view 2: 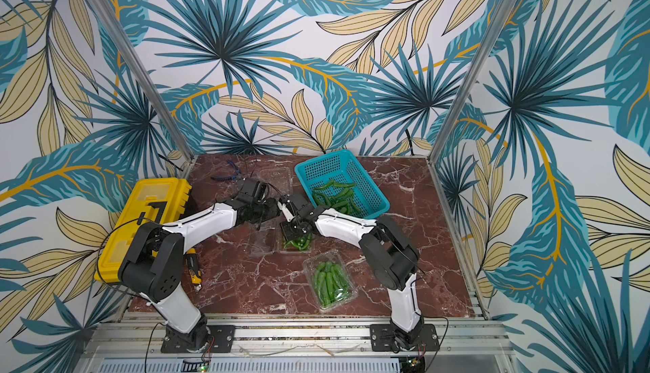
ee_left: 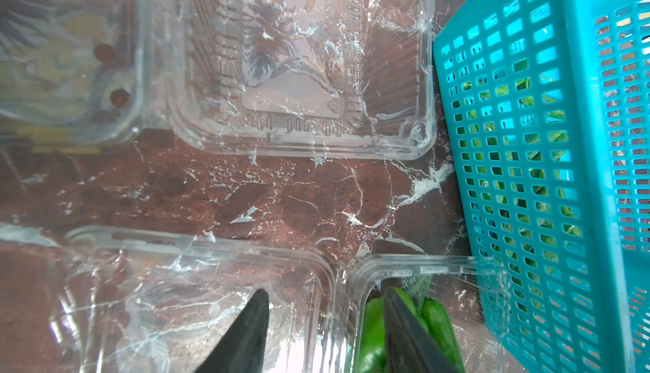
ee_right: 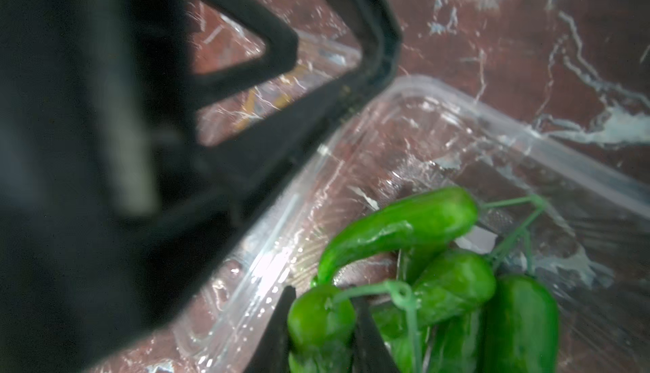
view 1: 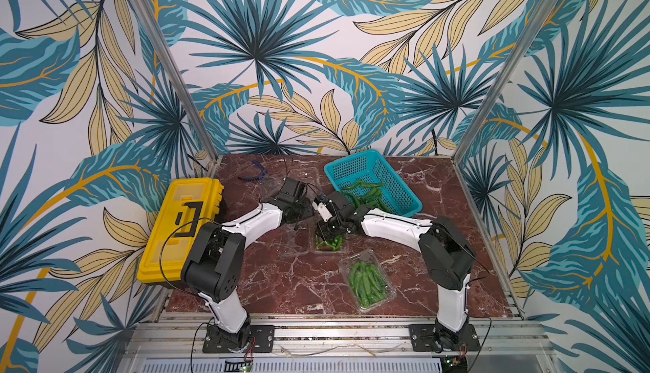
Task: Take small green peppers out of containers
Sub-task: Pick up the green pepper from the packing box, then place the green pepper in the basket.
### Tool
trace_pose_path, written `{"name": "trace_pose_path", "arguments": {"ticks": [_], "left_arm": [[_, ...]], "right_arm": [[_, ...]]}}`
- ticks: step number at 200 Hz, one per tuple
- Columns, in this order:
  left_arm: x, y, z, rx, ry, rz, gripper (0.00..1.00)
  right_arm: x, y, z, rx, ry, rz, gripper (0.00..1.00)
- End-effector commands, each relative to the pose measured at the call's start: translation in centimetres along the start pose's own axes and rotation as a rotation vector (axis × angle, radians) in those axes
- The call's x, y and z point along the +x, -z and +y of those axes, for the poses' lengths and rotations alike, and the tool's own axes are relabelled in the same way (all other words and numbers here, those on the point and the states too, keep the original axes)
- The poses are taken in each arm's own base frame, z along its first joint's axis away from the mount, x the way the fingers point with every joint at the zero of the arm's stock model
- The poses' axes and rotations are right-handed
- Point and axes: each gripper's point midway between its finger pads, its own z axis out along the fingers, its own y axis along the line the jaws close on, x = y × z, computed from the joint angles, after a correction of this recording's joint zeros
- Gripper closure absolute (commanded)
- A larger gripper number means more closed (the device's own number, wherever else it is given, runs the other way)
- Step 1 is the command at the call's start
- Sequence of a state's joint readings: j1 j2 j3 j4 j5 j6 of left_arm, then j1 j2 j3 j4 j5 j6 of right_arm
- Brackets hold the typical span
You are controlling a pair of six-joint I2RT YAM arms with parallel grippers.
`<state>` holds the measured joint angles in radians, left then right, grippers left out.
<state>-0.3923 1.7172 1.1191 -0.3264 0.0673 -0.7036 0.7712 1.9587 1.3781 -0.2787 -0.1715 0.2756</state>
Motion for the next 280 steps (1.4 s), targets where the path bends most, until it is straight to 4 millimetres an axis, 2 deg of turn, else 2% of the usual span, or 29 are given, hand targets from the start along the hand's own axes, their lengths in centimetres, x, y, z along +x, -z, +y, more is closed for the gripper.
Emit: {"name": "trace_pose_path", "arguments": {"ticks": [1, 7, 11, 46, 74, 112, 139, 151, 163, 193, 210, 225, 239, 258, 280], "left_arm": [[-1.8, 0.7, -2.0, 0.047, -0.017, -0.044, 0.46], [-1.7, 0.7, -1.9, 0.046, -0.018, -0.043, 0.46], [-1.7, 0.6, -1.9, 0.046, -0.018, -0.042, 0.46], [-1.5, 0.5, -2.0, 0.048, -0.021, -0.036, 0.46], [-1.4, 0.4, -2.1, 0.049, -0.021, -0.03, 0.46], [-1.3, 0.3, -2.3, 0.056, -0.025, -0.024, 0.46], [-1.3, 0.2, -2.4, 0.06, -0.03, -0.021, 0.46], [-1.2, 0.2, -2.6, 0.066, -0.038, -0.018, 0.46], [-1.2, 0.3, -2.9, 0.073, -0.047, -0.018, 0.46], [-1.4, 0.9, -3.7, 0.086, -0.085, -0.034, 0.46], [-1.6, 1.3, -4.4, 0.098, -0.114, -0.047, 0.46], [-1.5, 1.5, -5.1, 0.111, -0.143, -0.049, 0.46], [-1.3, 1.6, -6.0, 0.129, -0.171, -0.046, 0.46], [-0.7, 1.8, -7.3, 0.153, -0.223, -0.041, 0.46], [0.1, 2.0, -8.6, 0.177, -0.281, -0.034, 0.46]], "right_arm": [[0.0, 0.5, 1.1, -0.057, 0.029, -0.024, 0.86], [0.2, 0.6, 1.2, -0.065, 0.027, -0.019, 0.86], [-0.6, 0.7, 1.5, -0.083, 0.036, -0.056, 0.86], [-2.5, 2.3, 1.6, -0.096, 0.031, -0.185, 0.86], [-4.2, 4.1, 3.1, -0.209, 0.03, -0.265, 0.86], [-4.8, 5.0, 2.2, -0.186, 0.004, -0.31, 0.86], [-5.3, 6.6, 1.1, -0.156, -0.023, -0.378, 0.86], [-5.7, 7.8, -0.3, -0.09, -0.037, -0.415, 0.86], [-6.3, 9.2, -2.6, 0.009, -0.064, -0.466, 0.86], [-6.5, 13.7, -11.4, 0.314, -0.205, -0.548, 0.86], [-5.4, 14.8, -16.1, 0.428, -0.3, -0.523, 0.86], [-4.0, 14.2, -18.9, 0.497, -0.348, -0.454, 0.85], [-2.8, 12.8, -20.2, 0.529, -0.357, -0.369, 0.82], [-1.5, 10.6, -21.0, 0.536, -0.368, -0.292, 0.8], [-0.6, 8.8, -21.1, 0.504, -0.401, -0.259, 0.77]]}}
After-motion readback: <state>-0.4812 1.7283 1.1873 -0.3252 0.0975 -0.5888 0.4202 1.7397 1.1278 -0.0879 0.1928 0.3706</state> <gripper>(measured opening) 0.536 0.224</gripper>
